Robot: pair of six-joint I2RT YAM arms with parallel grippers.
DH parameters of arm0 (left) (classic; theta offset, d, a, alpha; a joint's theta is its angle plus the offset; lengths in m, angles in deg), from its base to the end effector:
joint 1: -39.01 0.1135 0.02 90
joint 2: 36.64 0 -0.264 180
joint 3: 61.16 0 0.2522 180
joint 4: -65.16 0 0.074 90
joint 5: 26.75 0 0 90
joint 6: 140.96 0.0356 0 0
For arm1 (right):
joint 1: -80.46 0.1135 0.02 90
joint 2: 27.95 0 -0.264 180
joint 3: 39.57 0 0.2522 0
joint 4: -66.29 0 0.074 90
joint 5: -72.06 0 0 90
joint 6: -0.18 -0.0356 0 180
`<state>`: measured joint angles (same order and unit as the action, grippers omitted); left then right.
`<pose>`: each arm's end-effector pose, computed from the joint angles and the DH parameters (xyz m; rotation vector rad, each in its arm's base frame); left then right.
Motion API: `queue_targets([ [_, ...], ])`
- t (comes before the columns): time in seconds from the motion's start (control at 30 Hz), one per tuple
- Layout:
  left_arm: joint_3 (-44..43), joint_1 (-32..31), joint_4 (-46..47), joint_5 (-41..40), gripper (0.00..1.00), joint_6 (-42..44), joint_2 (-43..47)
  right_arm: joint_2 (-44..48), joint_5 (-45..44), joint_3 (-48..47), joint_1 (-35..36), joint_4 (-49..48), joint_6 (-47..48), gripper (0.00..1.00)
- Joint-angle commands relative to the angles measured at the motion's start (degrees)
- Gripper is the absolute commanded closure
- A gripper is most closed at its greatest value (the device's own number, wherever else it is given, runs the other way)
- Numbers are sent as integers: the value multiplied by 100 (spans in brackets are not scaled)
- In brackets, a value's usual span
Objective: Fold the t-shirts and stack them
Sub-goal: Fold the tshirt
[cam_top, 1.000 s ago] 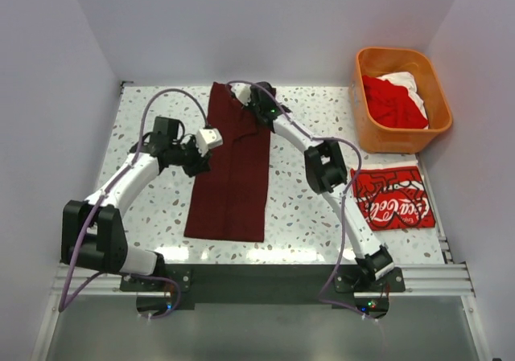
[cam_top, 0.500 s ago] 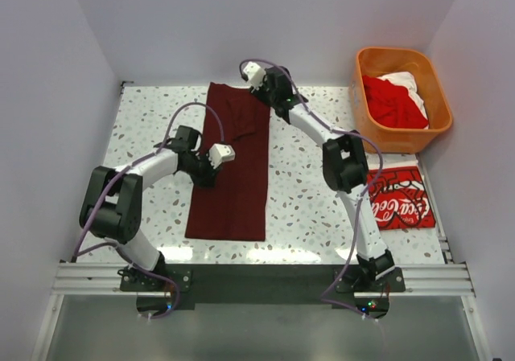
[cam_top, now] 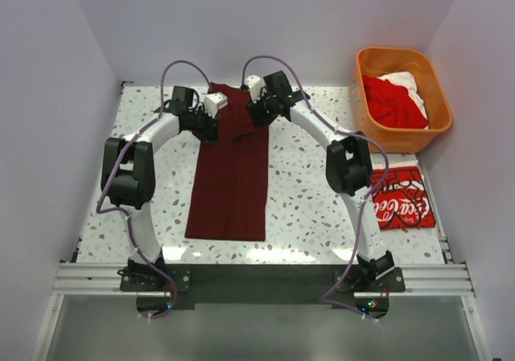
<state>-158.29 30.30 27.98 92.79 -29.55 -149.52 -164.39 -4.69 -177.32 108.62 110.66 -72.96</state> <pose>0.4211 -0.0823 0.2045 0.8268 2.2580 -0.5388 0.4747 0.2634 0.2270 -0.9976 2.1012 0.3678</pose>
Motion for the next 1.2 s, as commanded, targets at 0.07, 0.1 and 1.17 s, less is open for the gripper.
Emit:
queue_targets([
  [0.07,-328,18,40,-97,71,-444,-366,-329,485,-47,14,594,-158,56],
  [0.1,-363,18,-4,-176,71,-462,-471,-400,389,-64,14,639,-113,56],
  [1.17,-1331,-395,-110,-133,72,-893,-1632,-1166,-1159,-759,-575,920,247,55],
])
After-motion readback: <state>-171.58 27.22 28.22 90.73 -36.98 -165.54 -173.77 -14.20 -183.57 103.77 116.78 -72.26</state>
